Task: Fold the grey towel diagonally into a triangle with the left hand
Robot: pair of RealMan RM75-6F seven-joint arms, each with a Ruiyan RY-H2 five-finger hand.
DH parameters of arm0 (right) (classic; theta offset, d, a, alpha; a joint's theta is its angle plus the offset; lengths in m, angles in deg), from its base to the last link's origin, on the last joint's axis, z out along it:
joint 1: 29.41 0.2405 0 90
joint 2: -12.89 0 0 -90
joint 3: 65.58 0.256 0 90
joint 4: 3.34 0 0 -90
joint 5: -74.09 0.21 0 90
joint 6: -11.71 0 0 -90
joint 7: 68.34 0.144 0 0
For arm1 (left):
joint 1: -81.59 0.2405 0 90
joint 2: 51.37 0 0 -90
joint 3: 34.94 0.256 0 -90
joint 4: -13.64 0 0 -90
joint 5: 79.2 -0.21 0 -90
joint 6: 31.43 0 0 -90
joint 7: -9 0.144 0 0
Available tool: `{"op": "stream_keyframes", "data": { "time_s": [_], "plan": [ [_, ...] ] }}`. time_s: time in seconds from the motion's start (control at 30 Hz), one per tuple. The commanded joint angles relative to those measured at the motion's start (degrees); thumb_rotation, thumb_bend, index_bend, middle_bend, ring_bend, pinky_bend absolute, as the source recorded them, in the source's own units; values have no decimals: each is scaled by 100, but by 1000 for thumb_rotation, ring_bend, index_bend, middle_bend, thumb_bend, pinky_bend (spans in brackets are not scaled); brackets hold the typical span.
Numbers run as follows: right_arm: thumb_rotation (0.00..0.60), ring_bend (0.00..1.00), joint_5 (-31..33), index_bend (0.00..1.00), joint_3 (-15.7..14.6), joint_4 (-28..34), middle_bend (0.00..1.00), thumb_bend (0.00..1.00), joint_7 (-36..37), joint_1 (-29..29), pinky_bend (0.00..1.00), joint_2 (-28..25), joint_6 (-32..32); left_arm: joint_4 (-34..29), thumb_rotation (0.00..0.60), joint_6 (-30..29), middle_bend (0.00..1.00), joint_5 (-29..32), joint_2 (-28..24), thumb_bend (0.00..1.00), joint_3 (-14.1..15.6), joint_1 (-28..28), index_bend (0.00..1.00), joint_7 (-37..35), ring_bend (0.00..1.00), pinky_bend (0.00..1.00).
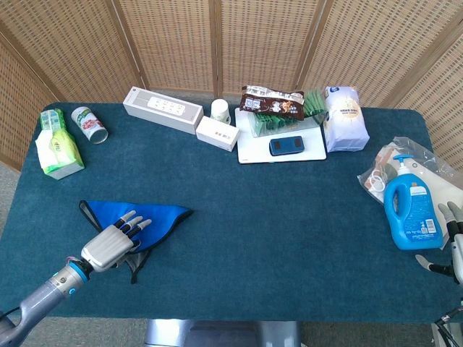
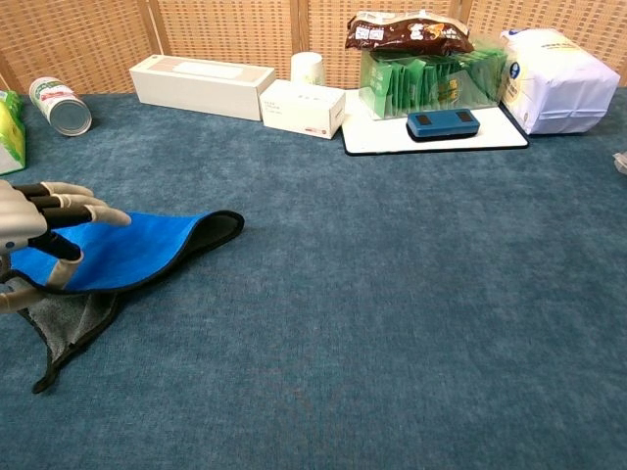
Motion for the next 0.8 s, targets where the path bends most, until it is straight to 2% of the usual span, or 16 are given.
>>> {"op": "stream_keyframes", "data": {
  "time_s": [0.03, 0.13, 0.4, 0.5, 0.8],
  "plan": [
    [600, 0, 3, 0, 2, 0, 0, 0, 5, 0, 0, -1, 0, -5, 600, 47, 0, -5, 12, 582, 16, 8, 652, 30, 0, 26],
    [600, 0, 1, 0, 5, 4, 0, 0, 13, -2, 0, -6, -8, -9, 600, 94, 0, -9, 8, 582, 26, 8, 615, 74, 0, 24],
    [600, 0, -11, 0, -1, 15, 0, 0, 3, -4, 0, -8, -19, -83, 600, 158, 0, -98, -106, 573, 89, 0, 125, -58, 0, 0],
    [600, 0, -13, 0, -4, 19, 0, 0, -6, -2, 0, -5, -18, -80, 600, 131, 0, -170, -138, 559, 118, 5, 18, -168, 0, 0],
    [600, 0, -29, 0, -14, 34, 0, 0, -47, 1, 0, 12, -29, 63, 600, -292, 0, -558, -140, 475, 199, 114, 0, -731, 0, 0]
  ]
}}
